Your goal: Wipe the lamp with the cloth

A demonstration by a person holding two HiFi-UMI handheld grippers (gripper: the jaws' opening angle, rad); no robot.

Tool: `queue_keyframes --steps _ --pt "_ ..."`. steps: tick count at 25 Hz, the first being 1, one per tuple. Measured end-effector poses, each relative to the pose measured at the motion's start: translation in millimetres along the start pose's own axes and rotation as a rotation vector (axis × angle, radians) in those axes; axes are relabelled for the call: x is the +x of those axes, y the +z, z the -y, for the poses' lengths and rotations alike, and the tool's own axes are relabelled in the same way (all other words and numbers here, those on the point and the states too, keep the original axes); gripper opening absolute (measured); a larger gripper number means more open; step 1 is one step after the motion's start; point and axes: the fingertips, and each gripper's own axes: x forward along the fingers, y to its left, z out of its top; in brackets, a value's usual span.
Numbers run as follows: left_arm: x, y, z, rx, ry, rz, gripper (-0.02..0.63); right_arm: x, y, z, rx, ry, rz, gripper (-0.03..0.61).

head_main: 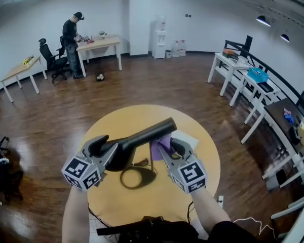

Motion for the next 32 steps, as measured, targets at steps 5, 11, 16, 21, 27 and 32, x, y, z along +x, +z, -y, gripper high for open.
queue_keyframes --steps 5,11,16,21,27,32 --pt "-1 -1 3 0.02 0.016 0.007 0.167 3 -17 -12 -0.087 0.073 -0.037 0.098" --pt "-31 2 -24 -0.132 0.147 0.124 0.175 -22 -36 36 -0.184 -0.058 -0.108 0.097" --pt "-59 -28 -59 -0.453 0.19 0.2 0.2 -49 40 103 -0.12 -0.102 0.102 0.097" --pt "-70 -41 -58 -0.603 0.197 0.23 0.234 -48 112 79 0.012 0.125 0.295 0.097" --pt "-82 -33 -62 -0.811 0.195 0.348 0.241 -27 84 71 0.122 0.178 0.266 0.094" --pt "-86 -28 -56 -0.835 0.184 0.354 0.241 -33 80 72 0.136 0.181 0.262 0.094"
